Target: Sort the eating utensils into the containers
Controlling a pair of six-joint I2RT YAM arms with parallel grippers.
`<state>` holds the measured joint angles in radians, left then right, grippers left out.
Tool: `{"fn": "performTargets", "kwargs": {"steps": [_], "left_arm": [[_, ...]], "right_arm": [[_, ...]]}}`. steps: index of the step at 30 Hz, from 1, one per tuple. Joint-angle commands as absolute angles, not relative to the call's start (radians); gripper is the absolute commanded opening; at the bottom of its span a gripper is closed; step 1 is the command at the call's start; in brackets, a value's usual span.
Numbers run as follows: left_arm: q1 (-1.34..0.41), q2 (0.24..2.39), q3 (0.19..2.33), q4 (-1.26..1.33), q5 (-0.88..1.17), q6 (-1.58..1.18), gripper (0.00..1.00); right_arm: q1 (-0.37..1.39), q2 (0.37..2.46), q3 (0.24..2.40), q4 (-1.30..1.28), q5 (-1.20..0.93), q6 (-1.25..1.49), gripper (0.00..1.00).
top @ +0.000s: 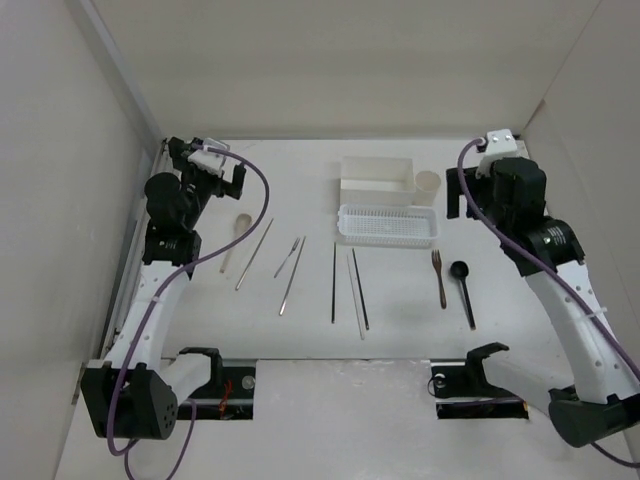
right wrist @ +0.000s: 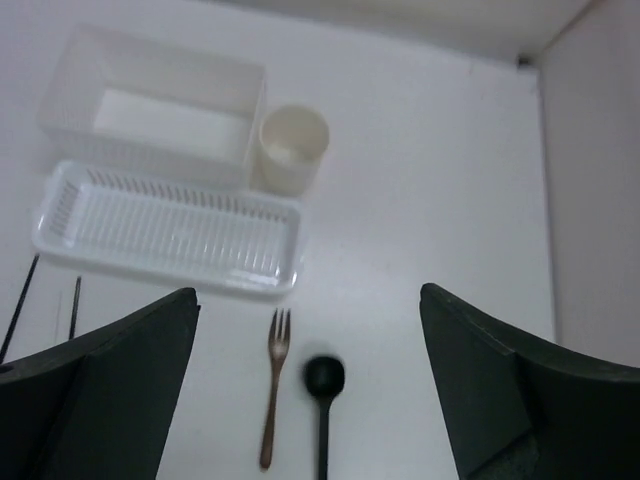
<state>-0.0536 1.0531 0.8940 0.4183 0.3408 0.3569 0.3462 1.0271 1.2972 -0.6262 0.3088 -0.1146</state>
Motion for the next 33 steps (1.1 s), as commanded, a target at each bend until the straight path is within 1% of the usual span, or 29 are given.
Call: {"fn": "performTargets", "kwargs": {"steps": [1,2,3,4,5,6,7,9,10,12,13,17,18,19,20,21,22,23,28,29,30,33], "left_arm": [[-0.064,1.032,0.89,0.282,0.273,0.399,1.0],[-0.064,1.032,0.89,0.269,0.259,0.399,1.0],[-0.064,1.023,0.89,0.268,0.259,0.399,1.0],[-0.064,1.023,0.89,0.255,0.238,0.388,1.0],[-0.064,1.014,0.89,0.255,0.227,0.379,1.0],[-0.064,1.014,0.875,0.265,0.218,0.367,1.0],[-0.074,1.003,0.874,0.281,0.218,0.356,1.0],[-0.074,0.991,0.839,0.281,0.209,0.356,1.0],[-0.086,0.973,0.83,0.291,0.218,0.365,1.0],[-0.098,0.951,0.805,0.291,0.204,0.377,1.0],[-0.098,0.942,0.805,0.291,0.204,0.377,1.0],[-0.109,0.878,0.761,0.282,0.166,0.377,1.0],[-0.109,0.868,0.749,0.302,0.135,0.377,1.0],[-0.109,0.868,0.727,0.314,0.12,0.377,1.0],[-0.109,0.853,0.715,0.328,0.106,0.377,1.0],[-0.109,0.836,0.704,0.354,0.095,0.377,1.0],[-0.109,0.836,0.692,0.368,0.086,0.377,1.0],[-0.109,0.819,0.671,0.379,0.086,0.377,1.0],[-0.109,0.776,0.626,0.423,0.043,0.39,1.0],[-0.109,0.767,0.615,0.423,0.032,0.39,1.0],[-0.109,0.767,0.604,0.432,0.032,0.39,1.0],[-0.109,0.758,0.595,0.46,0.008,0.39,1.0]], "right_arm": [[0.193,1.031,1.281,-0.941,0.166,0.142,0.94],[0.151,1.051,1.26,-0.978,0.097,0.156,0.87],[0.114,1.064,1.229,-0.995,0.018,0.156,0.83],[0.062,1.065,1.195,-0.996,-0.105,0.156,0.79],[0.043,1.065,1.136,-0.996,-0.135,0.156,0.75],[0.028,1.074,1.112,-0.996,-0.135,0.172,0.65],[0.014,1.086,1.092,-0.996,-0.135,0.192,0.62],[0.002,1.112,1.046,-1.005,-0.034,0.222,0.53],[-0.008,1.152,1.046,-1.005,-0.044,0.236,0.52],[-0.008,1.199,1.068,-1.015,-0.081,0.25,0.52],[-0.008,1.244,1.068,-1.015,-0.068,0.261,0.5],[-0.021,1.348,1.019,-0.996,0.018,0.281,0.5],[-0.021,1.37,1.019,-0.982,0.009,0.281,0.53],[-0.021,1.391,1.009,-0.982,0.018,0.281,0.57],[-0.021,1.431,1.009,-0.982,0.018,0.281,0.64],[-0.021,1.449,1.009,-0.982,0.018,0.272,0.69],[-0.021,1.469,1.009,-0.982,0.006,0.272,0.83],[-0.021,1.488,1.009,-0.992,0.02,0.272,1.0],[-0.032,1.565,1.009,-0.992,0.077,0.291,1.0],[-0.043,1.565,1.009,-0.992,0.077,0.291,0.98],[-0.043,1.578,1.009,-0.992,0.077,0.291,0.9],[-0.064,1.598,1.009,-0.992,0.101,0.301,0.74]]}}
